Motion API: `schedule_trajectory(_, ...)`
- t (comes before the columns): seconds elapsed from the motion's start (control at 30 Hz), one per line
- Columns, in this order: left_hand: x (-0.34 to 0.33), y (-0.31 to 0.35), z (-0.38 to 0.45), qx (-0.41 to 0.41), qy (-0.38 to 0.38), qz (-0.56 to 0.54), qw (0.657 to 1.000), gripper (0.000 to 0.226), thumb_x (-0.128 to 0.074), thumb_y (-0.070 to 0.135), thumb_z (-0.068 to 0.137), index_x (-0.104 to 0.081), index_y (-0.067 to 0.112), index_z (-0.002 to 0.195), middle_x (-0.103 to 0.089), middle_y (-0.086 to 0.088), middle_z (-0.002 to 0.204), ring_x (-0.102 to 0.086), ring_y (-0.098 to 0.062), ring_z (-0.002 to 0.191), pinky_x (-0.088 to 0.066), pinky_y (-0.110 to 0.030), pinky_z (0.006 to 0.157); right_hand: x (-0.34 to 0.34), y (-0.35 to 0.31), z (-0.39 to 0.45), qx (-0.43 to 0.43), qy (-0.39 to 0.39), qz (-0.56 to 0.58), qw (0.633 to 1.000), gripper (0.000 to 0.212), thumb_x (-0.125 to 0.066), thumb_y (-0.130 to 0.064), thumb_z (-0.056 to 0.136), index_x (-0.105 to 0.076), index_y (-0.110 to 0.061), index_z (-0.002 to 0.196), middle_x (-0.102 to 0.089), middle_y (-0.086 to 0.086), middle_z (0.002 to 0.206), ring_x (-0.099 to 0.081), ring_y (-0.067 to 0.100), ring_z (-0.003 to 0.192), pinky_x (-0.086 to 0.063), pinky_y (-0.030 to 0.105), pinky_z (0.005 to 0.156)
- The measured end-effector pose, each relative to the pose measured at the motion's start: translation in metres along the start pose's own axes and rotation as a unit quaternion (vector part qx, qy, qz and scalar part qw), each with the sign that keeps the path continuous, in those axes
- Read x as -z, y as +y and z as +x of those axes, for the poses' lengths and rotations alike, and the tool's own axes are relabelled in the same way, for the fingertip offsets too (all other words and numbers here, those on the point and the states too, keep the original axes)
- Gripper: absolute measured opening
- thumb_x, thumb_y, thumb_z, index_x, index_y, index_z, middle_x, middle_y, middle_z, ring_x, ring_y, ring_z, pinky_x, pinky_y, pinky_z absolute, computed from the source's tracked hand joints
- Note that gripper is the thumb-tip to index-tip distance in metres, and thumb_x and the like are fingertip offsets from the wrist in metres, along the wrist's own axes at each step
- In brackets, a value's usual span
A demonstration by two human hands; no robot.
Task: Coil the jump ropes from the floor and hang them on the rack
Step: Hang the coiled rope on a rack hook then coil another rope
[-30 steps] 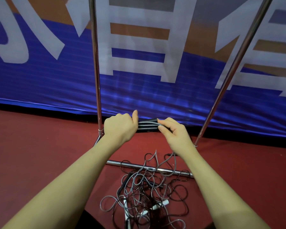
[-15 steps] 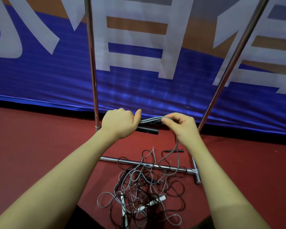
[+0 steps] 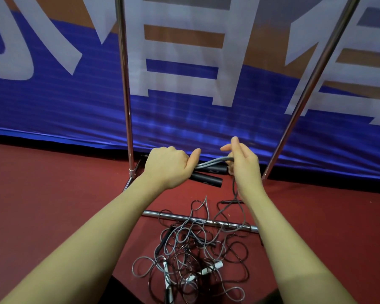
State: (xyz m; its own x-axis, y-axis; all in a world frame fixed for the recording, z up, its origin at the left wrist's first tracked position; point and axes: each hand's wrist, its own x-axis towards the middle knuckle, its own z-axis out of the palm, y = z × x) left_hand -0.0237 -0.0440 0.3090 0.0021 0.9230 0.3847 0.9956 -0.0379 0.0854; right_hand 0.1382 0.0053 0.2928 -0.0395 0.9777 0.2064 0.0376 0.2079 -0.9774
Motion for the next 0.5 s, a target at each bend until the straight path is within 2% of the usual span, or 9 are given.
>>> schedule_trajectory(0.07, 0.002, 0.006, -0.001, -0.005, 0.002, 0.000, 1.000, 0.062, -0.021, 0.046, 0.101, -0.035, 0.013, 0.051, -0.037, -0.003, 0.053, -0.059, -0.035, 0.078, -0.028, -0.030, 0.062, -0.008, -0.002, -0.001, -0.060, 0.041, 0.040, 0.997, 0.048, -0.039, -0.047, 0.099, -0.066, -0.015, 0.074, -0.046, -0.007, 0.062, -0.043, 0.010, 0.059, -0.035, 0.022, 0.060)
schedule_trajectory(0.17, 0.000, 0.014, -0.001, -0.005, -0.001, -0.006, 1.000, 0.060, -0.021, 0.044, 0.102, -0.037, 0.013, 0.053, -0.052, -0.010, 0.064, -0.060, -0.036, 0.084, -0.027, -0.031, 0.063, -0.018, 0.002, -0.001, -0.136, 0.040, 0.099, 0.985, 0.059, -0.034, -0.048, 0.100, -0.068, -0.014, 0.065, -0.056, -0.003, 0.058, -0.055, 0.025, 0.075, -0.044, 0.034, 0.078)
schedule_trajectory(0.2, -0.003, 0.016, 0.000, -0.001, -0.005, -0.006, 1.000, 0.059, -0.021, 0.044, 0.102, -0.038, 0.013, 0.055, -0.057, -0.012, 0.068, -0.061, -0.036, 0.084, -0.028, -0.031, 0.063, -0.020, 0.004, -0.002, -0.150, 0.033, 0.111, 0.982, 0.062, -0.034, -0.048, 0.099, -0.069, -0.015, 0.061, -0.059, 0.001, 0.061, -0.057, 0.032, 0.082, -0.046, 0.039, 0.086)
schedule_trajectory(0.27, -0.007, 0.020, 0.001, 0.007, -0.018, -0.009, 1.000, 0.059, -0.020, 0.043, 0.102, -0.037, 0.012, 0.055, -0.055, -0.011, 0.069, -0.060, -0.035, 0.085, -0.029, -0.031, 0.063, -0.022, 0.009, -0.003, -0.152, 0.024, 0.107, 0.982, 0.066, -0.033, -0.051, 0.098, -0.071, -0.018, 0.056, -0.061, 0.007, 0.067, -0.058, 0.036, 0.089, -0.044, 0.051, 0.098)
schedule_trajectory(0.33, -0.008, 0.022, 0.002, 0.003, -0.021, -0.011, 1.000, 0.057, -0.019, 0.041, 0.103, -0.039, 0.014, 0.057, -0.052, -0.009, 0.068, -0.061, -0.035, 0.085, -0.030, -0.032, 0.063, -0.020, 0.011, -0.003, -0.145, 0.025, 0.109, 0.983, 0.066, -0.033, -0.053, 0.097, -0.072, -0.019, 0.055, -0.061, 0.008, 0.066, -0.057, 0.037, 0.088, -0.042, 0.055, 0.099)
schedule_trajectory(0.37, -0.007, 0.022, 0.002, -0.009, -0.014, -0.012, 1.000, 0.054, -0.020, 0.040, 0.103, -0.047, 0.014, 0.065, -0.056, -0.010, 0.071, -0.061, -0.035, 0.086, -0.032, -0.032, 0.064, -0.019, 0.011, -0.002, -0.146, 0.027, 0.121, 0.981, 0.067, -0.033, -0.053, 0.097, -0.071, -0.019, 0.055, -0.060, 0.008, 0.065, -0.057, 0.037, 0.085, -0.043, 0.053, 0.096)
schedule_trajectory(0.4, -0.007, 0.024, 0.002, -0.024, -0.006, -0.015, 1.000, 0.047, -0.020, 0.038, 0.104, -0.055, 0.015, 0.081, -0.061, -0.011, 0.077, -0.061, -0.035, 0.087, -0.034, -0.032, 0.065, -0.017, 0.009, -0.002, -0.151, 0.028, 0.136, 0.979, 0.067, -0.034, -0.053, 0.097, -0.071, -0.018, 0.054, -0.058, 0.007, 0.062, -0.057, 0.036, 0.081, -0.046, 0.050, 0.091)
schedule_trajectory(0.47, -0.004, 0.027, 0.001, -0.038, -0.002, -0.033, 0.999, 0.036, -0.022, 0.032, 0.104, -0.054, 0.022, 0.116, -0.065, -0.009, 0.088, -0.061, -0.036, 0.090, -0.038, -0.033, 0.068, -0.016, 0.006, -0.003, -0.153, 0.031, 0.159, 0.975, 0.066, -0.036, -0.051, 0.098, -0.070, -0.016, 0.053, -0.056, 0.004, 0.057, -0.056, 0.031, 0.074, -0.047, 0.044, 0.080)
schedule_trajectory(0.5, -0.002, 0.028, 0.001, -0.038, -0.002, -0.043, 0.998, 0.035, -0.022, 0.031, 0.104, -0.054, 0.022, 0.117, -0.064, -0.009, 0.085, -0.061, -0.036, 0.090, -0.041, -0.034, 0.070, -0.015, 0.007, -0.002, -0.150, 0.030, 0.164, 0.975, 0.065, -0.037, -0.051, 0.097, -0.070, -0.016, 0.053, -0.056, 0.004, 0.057, -0.056, 0.031, 0.074, -0.047, 0.044, 0.080)
